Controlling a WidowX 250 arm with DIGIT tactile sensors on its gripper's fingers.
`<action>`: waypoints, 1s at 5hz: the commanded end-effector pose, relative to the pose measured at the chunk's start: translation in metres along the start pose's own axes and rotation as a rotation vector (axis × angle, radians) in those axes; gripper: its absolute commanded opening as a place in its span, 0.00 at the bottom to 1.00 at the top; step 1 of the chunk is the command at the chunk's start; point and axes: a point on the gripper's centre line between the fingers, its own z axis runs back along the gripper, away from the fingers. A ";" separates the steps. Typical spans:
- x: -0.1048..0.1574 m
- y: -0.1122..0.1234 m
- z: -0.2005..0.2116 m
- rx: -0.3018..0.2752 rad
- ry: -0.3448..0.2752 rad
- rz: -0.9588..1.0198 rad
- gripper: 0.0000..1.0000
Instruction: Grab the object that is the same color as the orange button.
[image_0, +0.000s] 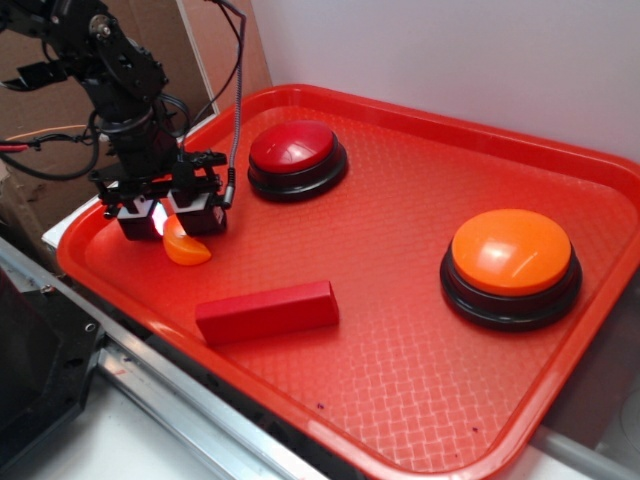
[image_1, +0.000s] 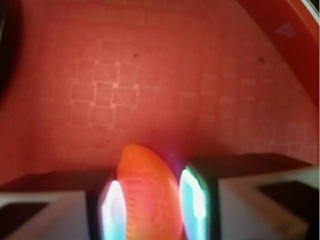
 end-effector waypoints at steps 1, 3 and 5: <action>-0.007 -0.016 0.054 0.018 -0.008 -0.092 0.00; -0.024 -0.060 0.132 -0.089 0.017 -0.301 0.00; -0.030 -0.089 0.179 -0.056 -0.068 -0.415 0.00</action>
